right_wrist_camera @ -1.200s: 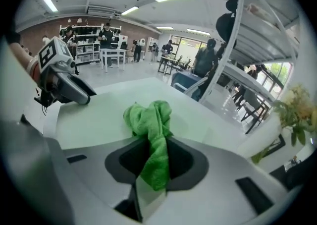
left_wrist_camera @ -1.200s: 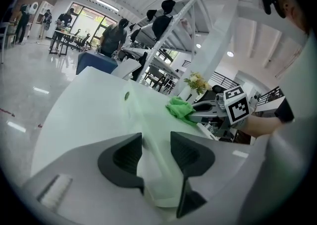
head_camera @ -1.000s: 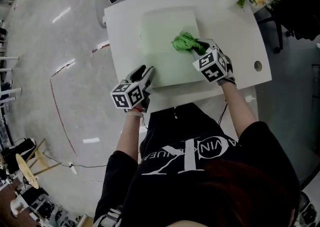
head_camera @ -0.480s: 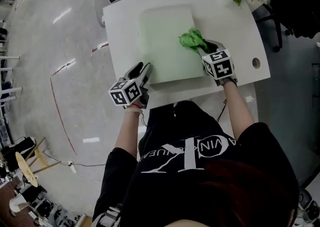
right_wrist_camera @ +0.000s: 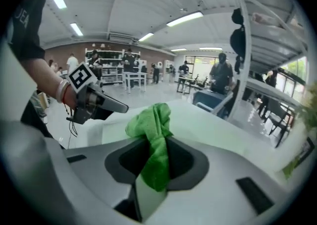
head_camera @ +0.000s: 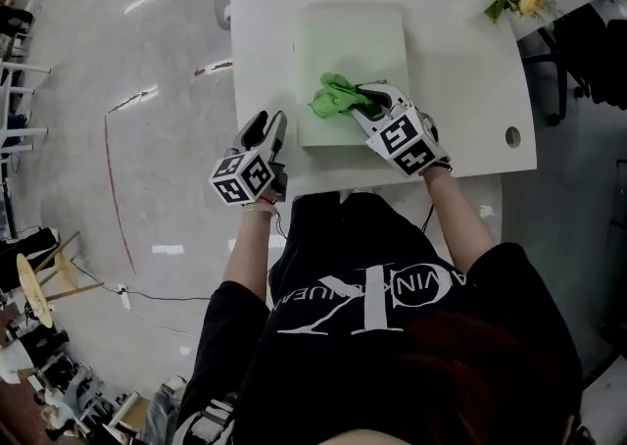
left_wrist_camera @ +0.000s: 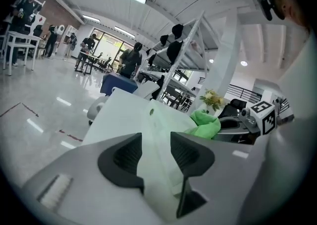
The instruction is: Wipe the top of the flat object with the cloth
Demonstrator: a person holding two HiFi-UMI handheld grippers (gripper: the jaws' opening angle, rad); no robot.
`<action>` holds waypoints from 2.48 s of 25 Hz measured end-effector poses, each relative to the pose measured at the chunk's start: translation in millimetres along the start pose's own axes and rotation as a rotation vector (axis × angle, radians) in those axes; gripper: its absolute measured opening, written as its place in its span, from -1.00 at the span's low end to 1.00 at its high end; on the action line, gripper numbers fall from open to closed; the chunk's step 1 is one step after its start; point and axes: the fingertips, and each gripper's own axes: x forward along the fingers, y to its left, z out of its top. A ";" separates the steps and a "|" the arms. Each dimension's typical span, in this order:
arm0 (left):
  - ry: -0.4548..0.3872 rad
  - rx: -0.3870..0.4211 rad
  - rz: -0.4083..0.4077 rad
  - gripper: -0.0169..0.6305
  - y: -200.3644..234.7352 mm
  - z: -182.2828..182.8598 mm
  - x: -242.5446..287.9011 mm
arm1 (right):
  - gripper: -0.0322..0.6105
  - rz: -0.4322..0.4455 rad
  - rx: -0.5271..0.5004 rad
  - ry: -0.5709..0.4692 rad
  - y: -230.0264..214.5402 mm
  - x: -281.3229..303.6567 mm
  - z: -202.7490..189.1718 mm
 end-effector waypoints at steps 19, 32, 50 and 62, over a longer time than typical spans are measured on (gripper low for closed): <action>-0.039 -0.012 0.122 -0.36 17.9 -12.0 -45.1 | -0.57 0.248 -0.469 0.076 92.0 45.8 24.6; 0.044 0.075 0.038 -0.36 -13.0 -15.5 -11.8 | -0.57 0.239 -0.403 0.111 79.2 12.4 -5.6; 0.155 0.151 -0.014 -0.43 -33.9 -18.9 9.8 | -0.57 0.061 -0.167 0.158 16.1 -69.0 -73.7; 0.157 0.139 0.000 -0.43 -33.1 -18.7 7.7 | -0.57 -0.042 -0.018 0.169 -5.8 -102.2 -111.2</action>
